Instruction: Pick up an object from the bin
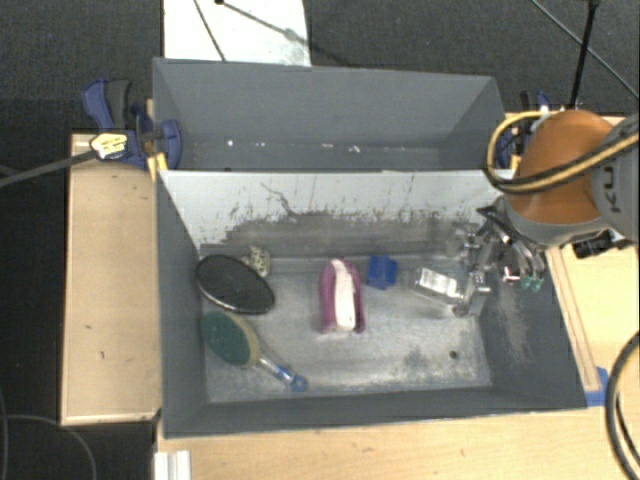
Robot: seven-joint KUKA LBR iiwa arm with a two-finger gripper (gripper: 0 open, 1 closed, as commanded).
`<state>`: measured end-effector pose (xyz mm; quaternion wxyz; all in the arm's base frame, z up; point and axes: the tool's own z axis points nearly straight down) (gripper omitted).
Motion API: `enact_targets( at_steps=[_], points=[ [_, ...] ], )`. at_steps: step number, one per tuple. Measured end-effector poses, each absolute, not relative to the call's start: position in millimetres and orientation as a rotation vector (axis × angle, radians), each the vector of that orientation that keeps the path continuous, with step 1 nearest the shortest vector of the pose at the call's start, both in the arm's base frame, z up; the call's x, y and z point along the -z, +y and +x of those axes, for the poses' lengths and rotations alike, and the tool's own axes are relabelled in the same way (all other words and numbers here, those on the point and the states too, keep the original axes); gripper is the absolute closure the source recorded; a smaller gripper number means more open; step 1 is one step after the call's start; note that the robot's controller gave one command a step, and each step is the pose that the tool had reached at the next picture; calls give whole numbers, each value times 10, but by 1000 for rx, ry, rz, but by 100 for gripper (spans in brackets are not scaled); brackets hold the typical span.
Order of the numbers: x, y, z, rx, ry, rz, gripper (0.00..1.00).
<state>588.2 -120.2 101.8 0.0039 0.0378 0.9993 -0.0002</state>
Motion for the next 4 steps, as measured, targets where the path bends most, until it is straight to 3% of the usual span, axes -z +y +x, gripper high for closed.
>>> enact_targets(
  at_steps=[1,2,3,4],
  points=[
    [-1005,-1247,5797,-1,3111,431,0],
    [-697,-1217,5857,-2,3059,729,0],
    [-705,-1220,5864,-2,3060,720,0],
    [-704,-1220,5863,-1,3061,717,100]
  ],
)
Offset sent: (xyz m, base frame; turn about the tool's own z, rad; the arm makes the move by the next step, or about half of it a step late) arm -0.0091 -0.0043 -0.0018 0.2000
